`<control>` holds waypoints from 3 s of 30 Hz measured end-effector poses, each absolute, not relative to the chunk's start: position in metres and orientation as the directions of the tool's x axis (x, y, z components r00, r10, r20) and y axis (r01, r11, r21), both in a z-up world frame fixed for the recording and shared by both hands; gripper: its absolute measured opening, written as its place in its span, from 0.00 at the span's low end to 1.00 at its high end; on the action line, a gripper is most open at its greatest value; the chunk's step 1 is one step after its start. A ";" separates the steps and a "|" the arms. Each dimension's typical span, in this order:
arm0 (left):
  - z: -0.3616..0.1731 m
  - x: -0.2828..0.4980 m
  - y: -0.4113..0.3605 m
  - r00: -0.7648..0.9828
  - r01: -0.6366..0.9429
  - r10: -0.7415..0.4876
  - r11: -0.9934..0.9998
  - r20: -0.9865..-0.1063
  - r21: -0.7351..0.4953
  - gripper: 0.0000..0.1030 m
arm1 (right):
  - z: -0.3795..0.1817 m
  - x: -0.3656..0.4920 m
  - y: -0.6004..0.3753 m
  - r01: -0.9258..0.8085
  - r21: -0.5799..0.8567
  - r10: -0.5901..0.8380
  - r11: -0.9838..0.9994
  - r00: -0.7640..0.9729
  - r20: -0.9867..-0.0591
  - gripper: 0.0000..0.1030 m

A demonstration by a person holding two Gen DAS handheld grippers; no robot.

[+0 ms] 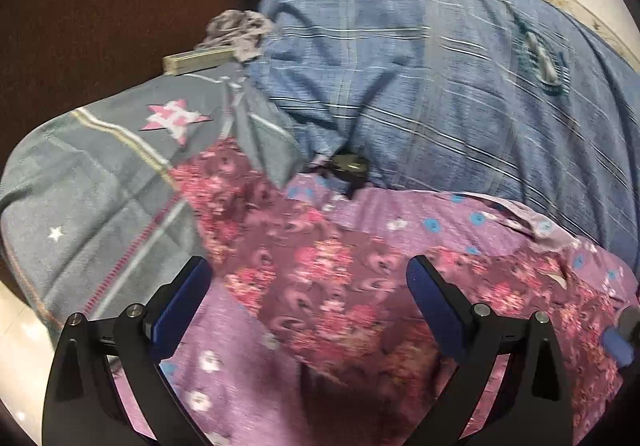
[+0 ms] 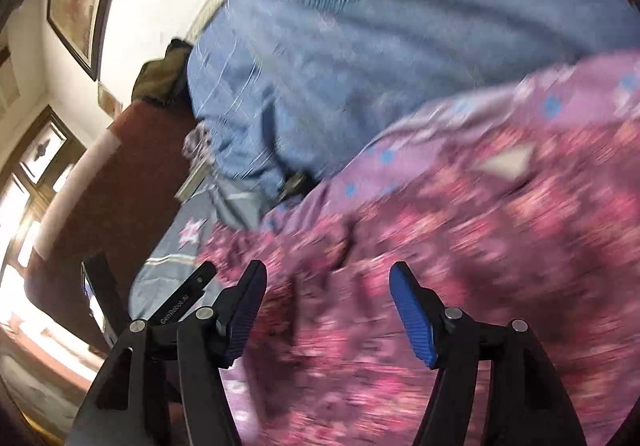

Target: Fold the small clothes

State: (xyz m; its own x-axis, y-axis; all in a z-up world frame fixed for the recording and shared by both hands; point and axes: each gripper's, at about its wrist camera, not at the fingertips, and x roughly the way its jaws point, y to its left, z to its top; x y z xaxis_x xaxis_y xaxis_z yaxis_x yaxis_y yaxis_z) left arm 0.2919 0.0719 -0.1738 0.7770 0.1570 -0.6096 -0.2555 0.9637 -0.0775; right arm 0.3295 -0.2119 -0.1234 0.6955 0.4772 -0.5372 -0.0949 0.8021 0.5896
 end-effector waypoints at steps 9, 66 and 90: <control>-0.197 0.302 -0.034 0.750 0.002 0.040 0.998 -0.660 0.062 0.96 | -0.172 0.319 -0.338 0.275 0.506 0.183 0.817 0.709 -0.681 0.35; -0.229 0.405 0.248 0.618 -0.422 -0.217 0.720 -0.756 -0.551 0.49 | -0.156 0.297 -0.237 -0.089 0.458 0.384 0.884 0.696 -0.606 0.46; -0.090 0.354 0.108 0.676 -0.055 -0.262 0.914 -0.689 -0.401 0.09 | -0.148 0.290 -0.314 0.084 0.549 0.265 0.831 0.809 -0.525 0.46</control>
State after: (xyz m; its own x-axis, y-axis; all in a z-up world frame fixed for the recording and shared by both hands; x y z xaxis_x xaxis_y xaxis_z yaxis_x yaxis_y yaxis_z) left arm 0.3543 0.1077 -0.0900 0.6757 -0.2617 -0.6891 -0.0548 0.9144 -0.4011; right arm 0.2899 -0.3142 -0.1483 0.8086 0.2652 -0.5253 0.0842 0.8313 0.5494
